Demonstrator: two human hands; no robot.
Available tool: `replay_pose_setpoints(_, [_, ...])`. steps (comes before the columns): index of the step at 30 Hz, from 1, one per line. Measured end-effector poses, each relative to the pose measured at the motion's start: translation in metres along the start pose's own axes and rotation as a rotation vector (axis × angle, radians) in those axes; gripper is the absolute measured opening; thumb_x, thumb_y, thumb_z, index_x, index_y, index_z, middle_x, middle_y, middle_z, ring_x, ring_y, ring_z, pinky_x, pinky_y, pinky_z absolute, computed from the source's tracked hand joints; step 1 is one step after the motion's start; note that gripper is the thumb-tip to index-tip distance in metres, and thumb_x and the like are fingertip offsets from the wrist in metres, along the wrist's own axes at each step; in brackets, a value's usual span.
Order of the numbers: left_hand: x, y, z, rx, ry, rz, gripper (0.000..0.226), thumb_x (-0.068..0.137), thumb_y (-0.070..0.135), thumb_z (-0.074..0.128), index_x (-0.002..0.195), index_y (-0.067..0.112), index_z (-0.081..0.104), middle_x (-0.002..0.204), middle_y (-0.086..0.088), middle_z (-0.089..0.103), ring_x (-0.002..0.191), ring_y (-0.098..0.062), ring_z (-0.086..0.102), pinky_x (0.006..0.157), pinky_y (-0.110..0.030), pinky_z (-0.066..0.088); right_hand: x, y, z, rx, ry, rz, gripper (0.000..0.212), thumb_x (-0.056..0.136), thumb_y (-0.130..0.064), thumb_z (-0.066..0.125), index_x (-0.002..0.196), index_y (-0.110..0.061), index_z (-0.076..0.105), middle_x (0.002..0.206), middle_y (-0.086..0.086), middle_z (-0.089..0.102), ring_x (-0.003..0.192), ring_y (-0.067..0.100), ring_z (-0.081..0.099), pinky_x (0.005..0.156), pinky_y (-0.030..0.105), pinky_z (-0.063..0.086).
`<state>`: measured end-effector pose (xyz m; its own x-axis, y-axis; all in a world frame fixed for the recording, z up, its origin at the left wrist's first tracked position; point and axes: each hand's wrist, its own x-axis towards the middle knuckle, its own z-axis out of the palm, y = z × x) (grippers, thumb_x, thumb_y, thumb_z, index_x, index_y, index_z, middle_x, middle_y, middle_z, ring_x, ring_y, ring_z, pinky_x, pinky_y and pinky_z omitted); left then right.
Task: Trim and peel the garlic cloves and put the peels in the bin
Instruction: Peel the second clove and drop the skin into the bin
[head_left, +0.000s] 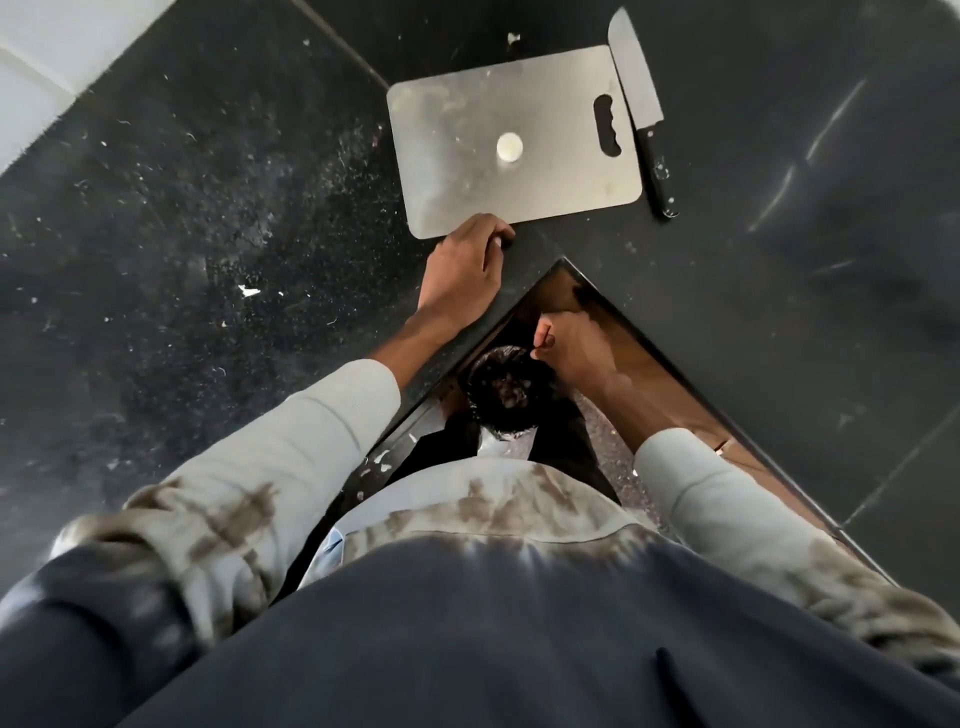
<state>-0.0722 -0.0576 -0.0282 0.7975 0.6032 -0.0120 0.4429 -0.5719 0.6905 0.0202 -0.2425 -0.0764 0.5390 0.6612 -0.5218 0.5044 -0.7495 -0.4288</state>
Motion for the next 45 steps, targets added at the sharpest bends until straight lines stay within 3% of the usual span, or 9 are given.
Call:
replay_pose_setpoints(8, [0.039, 0.012, -0.015, 0.046, 0.139, 0.006, 0.025, 0.103, 0.011, 0.053, 0.126, 0.015, 0.062, 0.125, 0.000, 0.064, 0.102, -0.021, 0.066, 0.084, -0.040, 0.058, 0.012, -0.048, -0.085, 0.071, 0.299, -0.314, 0.013, 0.089, -0.031, 0.074, 0.088, -0.028, 0.062, 0.075, -0.014, 0.065, 0.072, 0.009, 0.062, 0.068, 0.033, 0.051])
replay_pose_setpoints(12, [0.060, 0.011, -0.016, 0.129, 0.106, -0.095, 0.041, 0.098, 0.004, 0.055, 0.138, 0.008, 0.057, 0.138, -0.011, 0.059, 0.127, -0.030, 0.057, 0.106, -0.044, 0.054, 0.059, -0.076, -0.115, 0.138, 0.455, -0.355, 0.018, 0.093, -0.020, 0.074, 0.108, -0.020, 0.064, 0.102, -0.011, 0.064, 0.083, 0.010, 0.063, 0.080, 0.031, 0.054])
replay_pose_setpoints(17, [0.069, 0.000, -0.017, 0.231, 0.004, -0.123, 0.040, 0.095, 0.001, 0.057, 0.135, 0.004, 0.064, 0.141, -0.010, 0.056, 0.129, -0.031, 0.053, 0.110, -0.048, 0.050, 0.118, -0.103, -0.118, 0.100, 0.381, -0.239, 0.046, 0.095, -0.021, 0.075, 0.136, -0.009, 0.059, 0.135, 0.009, 0.056, 0.117, 0.028, 0.059, 0.101, 0.038, 0.051])
replay_pose_setpoints(23, [0.083, -0.002, -0.026, 0.183, -0.003, -0.171, 0.031, 0.095, 0.000, 0.054, 0.121, 0.007, 0.069, 0.132, -0.007, 0.060, 0.125, -0.028, 0.057, 0.105, -0.044, 0.053, 0.139, -0.110, -0.112, 0.090, 0.393, -0.339, 0.024, 0.095, -0.010, 0.074, 0.118, -0.008, 0.070, 0.121, 0.010, 0.061, 0.106, 0.028, 0.063, 0.096, 0.040, 0.057])
replay_pose_setpoints(29, [0.097, -0.002, -0.029, 0.203, -0.019, -0.197, 0.036, 0.096, 0.006, 0.056, 0.128, 0.012, 0.069, 0.132, -0.004, 0.061, 0.122, -0.028, 0.062, 0.102, -0.039, 0.050, 0.133, -0.095, -0.131, 0.094, 0.435, -0.284, 0.040, 0.092, -0.027, 0.078, 0.128, -0.016, 0.066, 0.129, 0.002, 0.059, 0.111, 0.018, 0.061, 0.088, 0.032, 0.054])
replay_pose_setpoints(32, [0.105, -0.001, -0.027, 0.237, 0.003, -0.212, 0.029, 0.099, 0.010, 0.057, 0.125, 0.011, 0.070, 0.129, -0.005, 0.063, 0.116, -0.029, 0.066, 0.099, -0.040, 0.053, 0.121, -0.061, -0.156, 0.120, 0.639, -0.115, 0.023, 0.099, -0.025, 0.067, 0.121, -0.019, 0.063, 0.128, 0.000, 0.054, 0.119, 0.023, 0.056, 0.090, 0.042, 0.056])
replay_pose_setpoints(34, [0.107, 0.003, -0.023, 0.251, 0.029, -0.217, 0.026, 0.101, 0.012, 0.056, 0.124, 0.010, 0.070, 0.128, -0.006, 0.064, 0.113, -0.031, 0.067, 0.099, -0.042, 0.055, 0.114, -0.033, -0.172, 0.118, 0.732, 0.044, 0.024, 0.096, -0.026, 0.073, 0.117, -0.019, 0.061, 0.129, 0.003, 0.052, 0.121, 0.025, 0.052, 0.094, 0.045, 0.056])
replay_pose_setpoints(38, [0.107, 0.012, -0.015, 0.212, 0.076, -0.193, 0.025, 0.104, 0.013, 0.054, 0.126, 0.010, 0.066, 0.129, -0.008, 0.063, 0.114, -0.032, 0.066, 0.101, -0.046, 0.057, 0.101, 0.010, -0.178, 0.156, 0.630, 0.176, 0.042, 0.089, -0.031, 0.083, 0.117, -0.013, 0.059, 0.131, 0.009, 0.054, 0.122, 0.030, 0.050, 0.103, 0.040, 0.046])
replay_pose_setpoints(45, [0.112, 0.024, -0.012, 0.160, 0.087, -0.217, 0.038, 0.097, 0.013, 0.070, 0.134, 0.011, 0.063, 0.136, -0.007, 0.064, 0.117, -0.031, 0.068, 0.102, -0.045, 0.058, 0.100, 0.014, -0.181, 0.311, 0.574, 0.109, 0.015, 0.096, -0.026, 0.076, 0.096, -0.012, 0.070, 0.098, 0.002, 0.070, 0.086, 0.016, 0.064, 0.079, 0.025, 0.043])
